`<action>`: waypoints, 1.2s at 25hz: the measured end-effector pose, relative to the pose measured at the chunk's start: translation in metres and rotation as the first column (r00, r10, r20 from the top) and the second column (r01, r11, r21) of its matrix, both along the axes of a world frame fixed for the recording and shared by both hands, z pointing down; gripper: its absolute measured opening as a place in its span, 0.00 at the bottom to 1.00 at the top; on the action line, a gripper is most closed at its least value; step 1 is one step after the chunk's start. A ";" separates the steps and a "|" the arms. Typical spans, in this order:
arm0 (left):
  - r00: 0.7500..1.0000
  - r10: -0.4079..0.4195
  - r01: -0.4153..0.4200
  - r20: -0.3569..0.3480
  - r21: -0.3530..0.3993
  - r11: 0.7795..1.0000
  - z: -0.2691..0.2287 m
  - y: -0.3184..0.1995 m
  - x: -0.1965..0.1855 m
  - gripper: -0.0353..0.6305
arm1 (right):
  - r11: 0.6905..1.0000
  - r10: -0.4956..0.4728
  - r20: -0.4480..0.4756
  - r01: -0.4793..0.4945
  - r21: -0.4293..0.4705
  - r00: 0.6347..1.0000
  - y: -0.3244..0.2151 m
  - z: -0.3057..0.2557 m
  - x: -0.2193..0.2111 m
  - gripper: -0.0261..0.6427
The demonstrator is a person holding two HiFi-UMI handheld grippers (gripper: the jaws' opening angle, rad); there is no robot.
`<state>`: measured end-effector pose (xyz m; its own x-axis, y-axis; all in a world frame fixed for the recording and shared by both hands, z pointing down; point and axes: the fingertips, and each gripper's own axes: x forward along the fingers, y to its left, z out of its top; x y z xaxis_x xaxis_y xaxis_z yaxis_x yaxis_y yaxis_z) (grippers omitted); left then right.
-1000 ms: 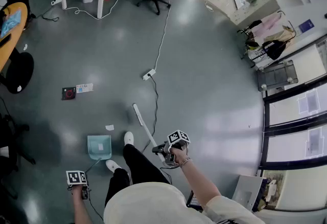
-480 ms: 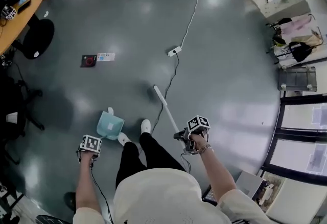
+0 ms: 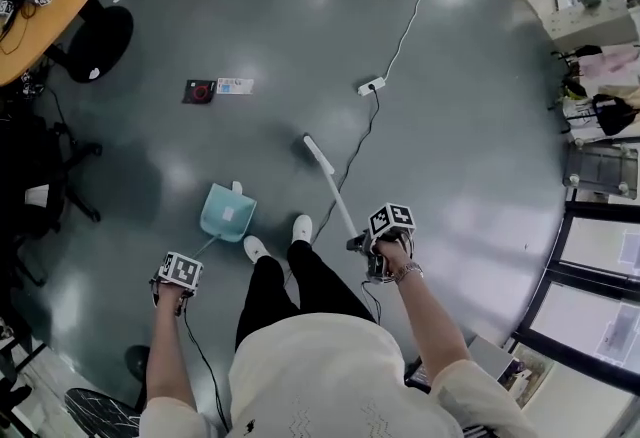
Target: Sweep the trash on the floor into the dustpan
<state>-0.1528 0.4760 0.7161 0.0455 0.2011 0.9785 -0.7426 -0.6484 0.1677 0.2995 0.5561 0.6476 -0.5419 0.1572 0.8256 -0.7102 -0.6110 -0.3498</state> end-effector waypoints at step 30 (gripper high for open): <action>0.968 -0.244 0.246 0.053 -0.029 0.969 0.057 0.078 -0.083 0.19 | 0.418 -0.903 0.062 0.903 -0.095 0.425 0.068 0.011 -0.193 0.21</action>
